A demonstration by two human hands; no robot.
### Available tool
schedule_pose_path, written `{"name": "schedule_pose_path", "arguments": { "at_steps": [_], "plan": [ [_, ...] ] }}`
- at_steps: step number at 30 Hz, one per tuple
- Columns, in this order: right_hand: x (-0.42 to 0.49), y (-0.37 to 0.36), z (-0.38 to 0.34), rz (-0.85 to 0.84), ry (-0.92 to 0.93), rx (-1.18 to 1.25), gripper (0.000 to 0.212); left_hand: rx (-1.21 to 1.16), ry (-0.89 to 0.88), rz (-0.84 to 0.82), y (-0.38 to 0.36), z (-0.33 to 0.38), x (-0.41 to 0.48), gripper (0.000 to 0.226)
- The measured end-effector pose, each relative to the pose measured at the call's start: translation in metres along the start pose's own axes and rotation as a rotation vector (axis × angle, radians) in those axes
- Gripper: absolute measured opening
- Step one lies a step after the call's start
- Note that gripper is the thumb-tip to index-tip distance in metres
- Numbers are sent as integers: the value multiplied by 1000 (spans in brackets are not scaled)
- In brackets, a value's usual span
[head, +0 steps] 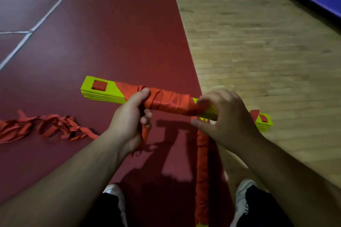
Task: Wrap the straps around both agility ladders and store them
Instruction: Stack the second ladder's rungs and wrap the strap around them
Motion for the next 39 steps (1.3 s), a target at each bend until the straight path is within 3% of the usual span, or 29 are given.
{"name": "schedule_pose_path", "arguments": {
  "at_steps": [2,4,7,10,13,15,19,21,23,24,26,29,33,36,37,39],
  "plan": [
    [0,-12,8,-92,-12,-133,89,8,14,-27,-2,-2,0,30],
    [-4,-18,11,-161,-53,-233,98,7,34,-95,-9,-4,-3,29],
    [-3,-5,14,-75,-43,-176,71,57,21,-260,-12,-2,-7,30],
    [-7,6,23,-172,-107,-68,62,453,-102,-515,-4,6,-12,54],
    [-19,6,29,-295,-171,41,59,739,-171,-531,6,2,-10,63],
    [-27,-3,30,-401,-191,170,48,752,-207,-517,10,-5,-5,63],
    [-41,-16,33,-595,-273,416,31,523,-180,-660,8,-14,-4,84],
    [-43,-17,36,-669,-279,394,20,611,-257,-603,6,-11,-6,84],
    [-43,-18,38,-708,-293,351,18,724,-381,-509,2,-6,-12,64],
    [-42,-18,39,-714,-298,332,16,713,-430,-458,-3,-5,-15,51],
    [-40,-18,39,-708,-297,325,15,634,-496,-366,-12,-2,-22,50],
    [-35,-16,30,-631,-270,352,36,572,-562,-227,-20,4,-25,41],
    [-32,3,9,-443,-182,295,73,519,-453,34,-10,17,-26,56],
    [-35,6,-9,-380,-131,40,101,419,-317,113,-10,21,-30,55],
    [-35,4,-13,-338,-128,-84,105,390,-274,110,-10,19,-31,55],
    [-33,2,-16,-178,-115,-250,89,350,-212,39,-7,11,-30,61]
  ]
}}
Point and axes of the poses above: each hand's wrist, its own x-axis towards the middle knuckle, its own y-axis out of the back of the hand, z = x × y, the point moved 4 cm from there along x, towards the middle knuckle, and after that the axes turned 5 degrees about x, right-handed, at the moved point
